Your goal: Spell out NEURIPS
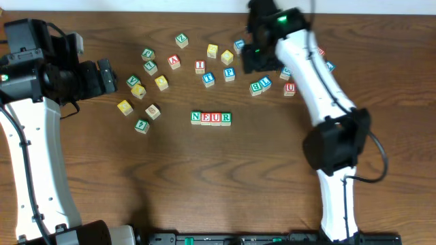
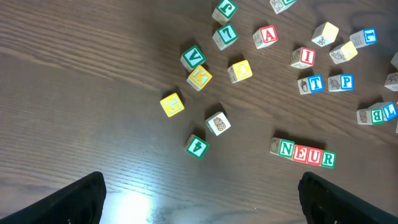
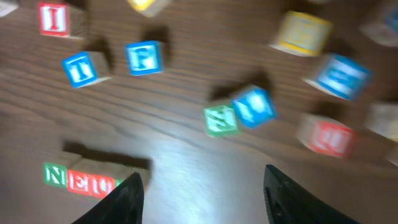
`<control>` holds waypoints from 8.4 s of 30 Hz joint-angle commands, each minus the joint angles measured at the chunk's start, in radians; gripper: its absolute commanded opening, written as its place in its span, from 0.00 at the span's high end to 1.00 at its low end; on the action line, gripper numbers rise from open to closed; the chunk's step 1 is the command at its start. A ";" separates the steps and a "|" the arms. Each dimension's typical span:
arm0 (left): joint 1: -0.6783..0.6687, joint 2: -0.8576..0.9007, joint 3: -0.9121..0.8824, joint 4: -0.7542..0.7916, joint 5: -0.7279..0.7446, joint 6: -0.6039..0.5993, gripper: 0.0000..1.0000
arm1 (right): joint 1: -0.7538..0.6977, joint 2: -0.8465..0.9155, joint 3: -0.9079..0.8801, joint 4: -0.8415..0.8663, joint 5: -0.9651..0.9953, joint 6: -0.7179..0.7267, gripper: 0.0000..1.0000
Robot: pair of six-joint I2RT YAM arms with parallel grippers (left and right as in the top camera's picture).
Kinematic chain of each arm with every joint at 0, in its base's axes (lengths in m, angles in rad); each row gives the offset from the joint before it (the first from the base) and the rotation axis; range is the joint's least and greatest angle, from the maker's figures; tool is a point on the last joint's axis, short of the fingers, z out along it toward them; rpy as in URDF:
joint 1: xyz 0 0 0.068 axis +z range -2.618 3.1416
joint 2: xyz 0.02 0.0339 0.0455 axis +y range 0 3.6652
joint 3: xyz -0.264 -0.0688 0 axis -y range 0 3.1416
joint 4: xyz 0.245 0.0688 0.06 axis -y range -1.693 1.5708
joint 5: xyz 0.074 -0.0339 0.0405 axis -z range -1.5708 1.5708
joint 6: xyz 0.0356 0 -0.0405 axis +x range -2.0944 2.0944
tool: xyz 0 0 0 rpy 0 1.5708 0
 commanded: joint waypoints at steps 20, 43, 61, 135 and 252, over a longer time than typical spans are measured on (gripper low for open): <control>0.002 -0.006 0.011 0.032 0.012 -0.002 0.03 | -0.219 -0.055 0.026 -0.011 0.101 0.031 0.42; 0.002 -0.005 0.011 0.044 0.012 -0.002 0.02 | -0.251 -0.055 0.026 -0.018 0.082 0.008 0.37; -0.009 0.113 0.011 0.117 0.012 -0.127 0.27 | -0.209 -0.055 0.026 -0.018 0.044 0.025 0.33; -0.208 0.251 0.011 0.294 -0.052 -0.256 0.29 | -0.173 -0.055 0.026 0.030 0.019 0.069 0.33; 0.014 0.251 0.011 0.090 -0.392 -0.256 0.28 | 0.299 0.393 0.026 0.727 0.236 0.182 0.58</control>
